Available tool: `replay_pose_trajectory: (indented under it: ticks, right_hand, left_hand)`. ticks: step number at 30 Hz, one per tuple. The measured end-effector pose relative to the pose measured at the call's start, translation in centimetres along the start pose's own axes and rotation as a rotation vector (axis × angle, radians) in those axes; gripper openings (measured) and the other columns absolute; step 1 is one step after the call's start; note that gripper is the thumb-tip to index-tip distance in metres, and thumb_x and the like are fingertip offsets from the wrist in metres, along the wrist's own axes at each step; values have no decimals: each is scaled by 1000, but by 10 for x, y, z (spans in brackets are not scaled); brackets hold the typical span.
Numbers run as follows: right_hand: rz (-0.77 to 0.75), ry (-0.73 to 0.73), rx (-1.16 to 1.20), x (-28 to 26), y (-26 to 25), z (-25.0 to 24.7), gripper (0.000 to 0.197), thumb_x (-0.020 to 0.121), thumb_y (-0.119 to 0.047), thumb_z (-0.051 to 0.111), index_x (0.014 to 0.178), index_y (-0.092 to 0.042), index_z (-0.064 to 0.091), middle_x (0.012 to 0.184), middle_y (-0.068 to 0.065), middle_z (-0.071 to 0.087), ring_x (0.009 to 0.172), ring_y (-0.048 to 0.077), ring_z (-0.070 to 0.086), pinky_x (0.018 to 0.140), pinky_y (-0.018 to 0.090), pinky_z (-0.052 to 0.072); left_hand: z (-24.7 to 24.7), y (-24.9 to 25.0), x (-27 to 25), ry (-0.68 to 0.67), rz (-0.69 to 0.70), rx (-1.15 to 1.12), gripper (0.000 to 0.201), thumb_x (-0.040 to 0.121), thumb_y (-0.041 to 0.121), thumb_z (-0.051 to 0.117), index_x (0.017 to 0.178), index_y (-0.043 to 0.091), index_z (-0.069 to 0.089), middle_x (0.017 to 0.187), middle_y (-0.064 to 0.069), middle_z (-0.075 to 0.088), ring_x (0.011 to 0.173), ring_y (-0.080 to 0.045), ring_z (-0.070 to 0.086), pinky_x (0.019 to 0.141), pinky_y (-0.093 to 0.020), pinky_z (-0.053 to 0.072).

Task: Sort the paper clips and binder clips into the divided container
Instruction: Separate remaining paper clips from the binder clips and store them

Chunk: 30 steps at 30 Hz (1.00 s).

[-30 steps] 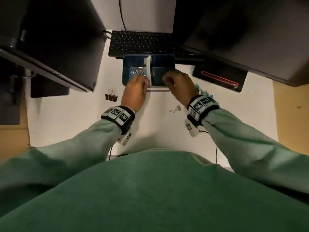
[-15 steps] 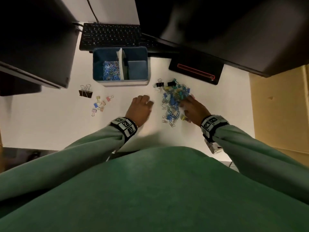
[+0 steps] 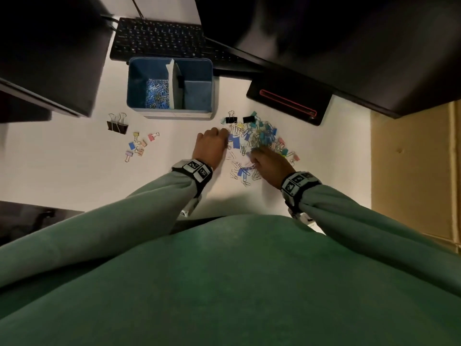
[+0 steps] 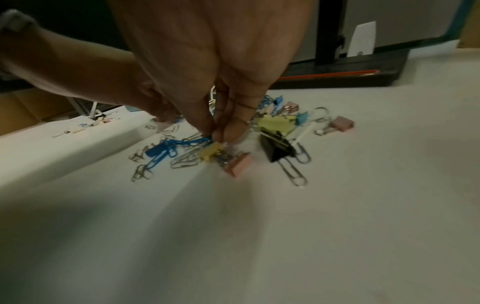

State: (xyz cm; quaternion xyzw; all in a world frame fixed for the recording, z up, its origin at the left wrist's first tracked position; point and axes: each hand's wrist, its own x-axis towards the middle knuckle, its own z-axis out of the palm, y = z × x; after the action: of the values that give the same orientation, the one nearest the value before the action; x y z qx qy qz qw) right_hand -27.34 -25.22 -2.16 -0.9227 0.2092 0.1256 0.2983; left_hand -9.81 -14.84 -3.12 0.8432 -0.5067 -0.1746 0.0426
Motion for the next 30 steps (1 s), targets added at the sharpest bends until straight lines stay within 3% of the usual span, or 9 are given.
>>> replay_pose_trajectory:
  ticks: [3, 5, 11, 16, 18, 20, 23, 27, 30]
  right_hand:
    - [68, 36, 37, -9, 14, -5, 7, 94, -15, 50, 96, -9, 53, 102, 10, 56, 82, 25, 55, 64, 27, 35]
    - [36, 14, 8, -13, 13, -5, 15, 93, -22, 54, 102, -11, 53, 109, 8, 56, 89, 25, 57, 66, 28, 39]
    - [-83, 26, -73, -11, -5, 11, 29, 87, -24, 62, 110, -9, 55, 122, 10, 54, 104, 28, 58, 72, 34, 50]
    - [-111, 29, -142, -4, -1, 16, 16, 87, -10, 64, 101, -5, 61, 117, 14, 58, 105, 32, 61, 66, 35, 56]
    - [-45, 38, -89, -2, 2, 10, 14, 93, -15, 57, 103, -6, 59, 118, 12, 57, 103, 26, 60, 67, 31, 49]
    - [7, 55, -39, -2, 8, 5, 11, 95, -19, 54, 98, -8, 55, 109, 9, 56, 89, 19, 55, 65, 28, 39]
    - [65, 64, -8, -5, 21, -3, 11, 95, -20, 51, 89, -11, 51, 98, 6, 55, 78, 17, 51, 64, 28, 36]
    - [78, 53, 5, -6, 24, -9, 14, 96, -22, 49, 88, -11, 52, 94, 3, 57, 75, 19, 52, 63, 27, 38]
    - [-4, 62, 59, 5, 7, -12, 13, 96, -20, 49, 88, -11, 55, 92, 2, 60, 79, 18, 56, 63, 27, 43]
  left_hand:
    - [0, -17, -8, 24, -50, -11, 10, 91, 11, 50, 97, 9, 57, 89, -11, 63, 82, -32, 59, 73, -35, 36]
    - [1, -22, -13, 24, -64, -15, 8, 93, 13, 51, 94, 10, 58, 86, -10, 64, 78, -32, 59, 70, -33, 33]
    - [-2, -27, -16, 42, -216, -147, 12, 94, 13, 47, 94, 10, 58, 89, -11, 66, 82, -34, 61, 76, -36, 37]
    - [-9, -35, -10, 69, -348, -257, 16, 97, 20, 45, 95, 10, 57, 94, -14, 66, 86, -35, 60, 77, -36, 40]
    - [-13, -39, -11, 93, -391, -256, 16, 95, 21, 48, 101, 9, 57, 101, -16, 62, 93, -36, 58, 80, -39, 40]
    - [-15, -39, -17, 144, -360, -228, 21, 93, 22, 54, 108, 7, 54, 106, -17, 57, 94, -36, 54, 80, -41, 41]
    - [-8, -34, -34, 124, -190, -127, 25, 89, 21, 61, 108, 6, 54, 104, -16, 56, 87, -35, 55, 73, -40, 42]
    - [4, -36, -55, 63, -145, -88, 37, 88, 20, 63, 124, 12, 54, 115, -16, 55, 94, -34, 56, 79, -42, 47]
    - [8, -36, -61, 21, -77, 7, 51, 88, 20, 63, 136, 13, 46, 119, -19, 52, 97, -34, 55, 80, -43, 49]
